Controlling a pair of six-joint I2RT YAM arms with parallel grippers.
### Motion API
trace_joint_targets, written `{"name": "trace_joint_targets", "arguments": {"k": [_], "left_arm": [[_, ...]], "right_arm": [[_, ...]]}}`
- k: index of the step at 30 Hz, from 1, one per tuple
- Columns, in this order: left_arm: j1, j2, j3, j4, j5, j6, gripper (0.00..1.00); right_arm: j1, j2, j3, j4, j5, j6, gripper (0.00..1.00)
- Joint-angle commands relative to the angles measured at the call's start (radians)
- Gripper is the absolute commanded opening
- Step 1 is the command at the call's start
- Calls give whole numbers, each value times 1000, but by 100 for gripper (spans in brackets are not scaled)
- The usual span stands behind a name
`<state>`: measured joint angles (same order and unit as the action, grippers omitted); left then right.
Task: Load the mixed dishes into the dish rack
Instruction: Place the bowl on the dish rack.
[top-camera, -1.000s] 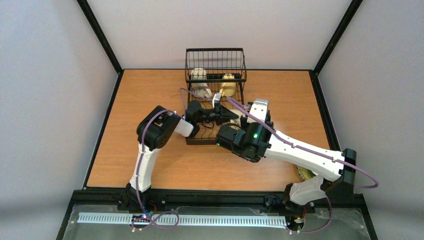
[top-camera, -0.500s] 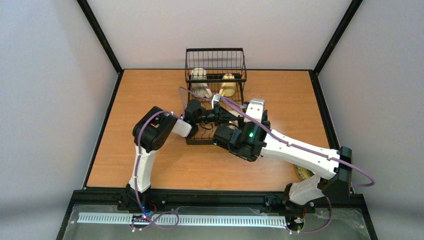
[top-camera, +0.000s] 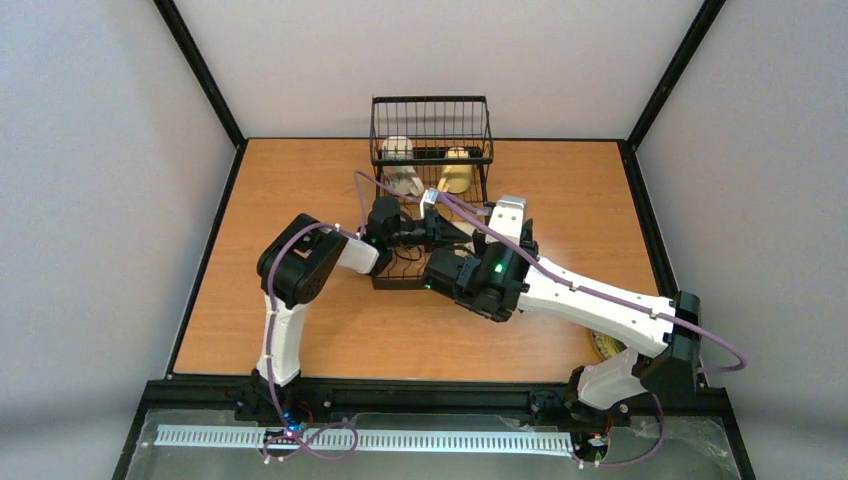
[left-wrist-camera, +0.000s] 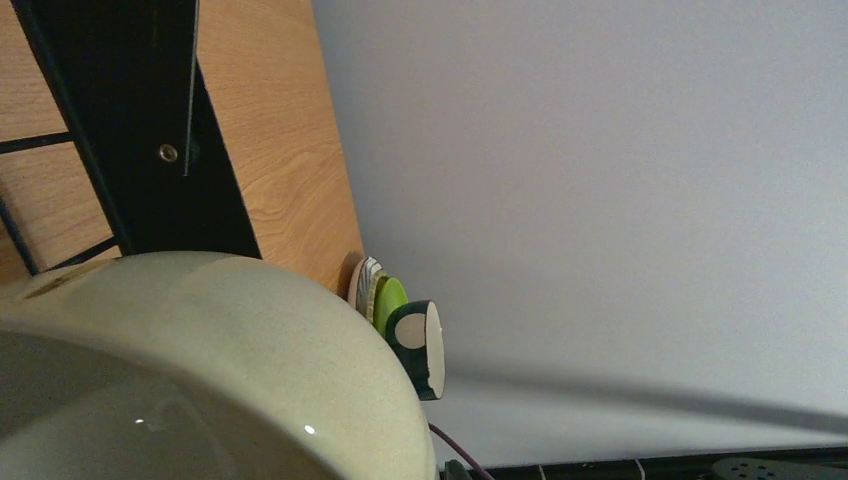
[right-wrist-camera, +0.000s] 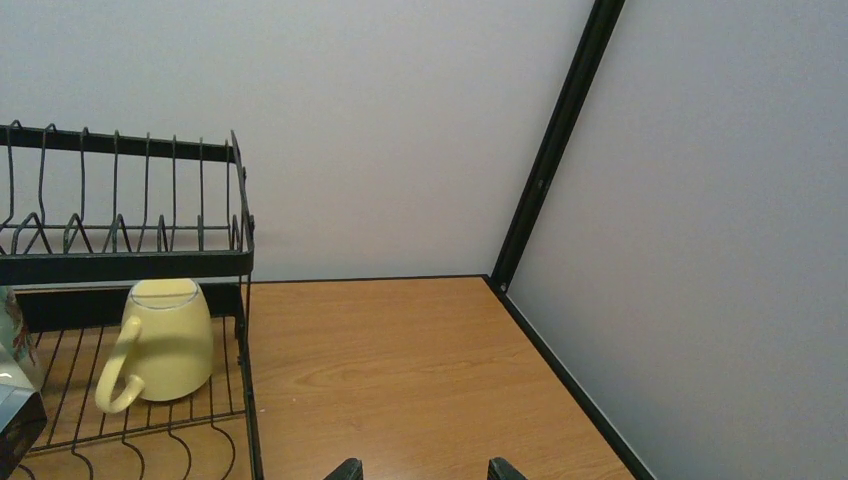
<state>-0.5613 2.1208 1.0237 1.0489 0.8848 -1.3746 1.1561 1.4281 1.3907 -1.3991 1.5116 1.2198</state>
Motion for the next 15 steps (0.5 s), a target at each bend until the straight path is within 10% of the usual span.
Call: {"name": "trace_joint_targets", "arguments": {"k": [1, 6, 15], "left_arm": [[8, 0, -43, -138, -10, 87, 0], [17, -19, -56, -201, -13, 125, 6], [17, -77, -57, -396, -55, 247, 71]], "right_arm": [[-7, 16, 28, 6, 26, 30, 71], [-7, 27, 34, 6, 23, 33, 71], [-6, 47, 57, 5, 16, 34, 71]]}}
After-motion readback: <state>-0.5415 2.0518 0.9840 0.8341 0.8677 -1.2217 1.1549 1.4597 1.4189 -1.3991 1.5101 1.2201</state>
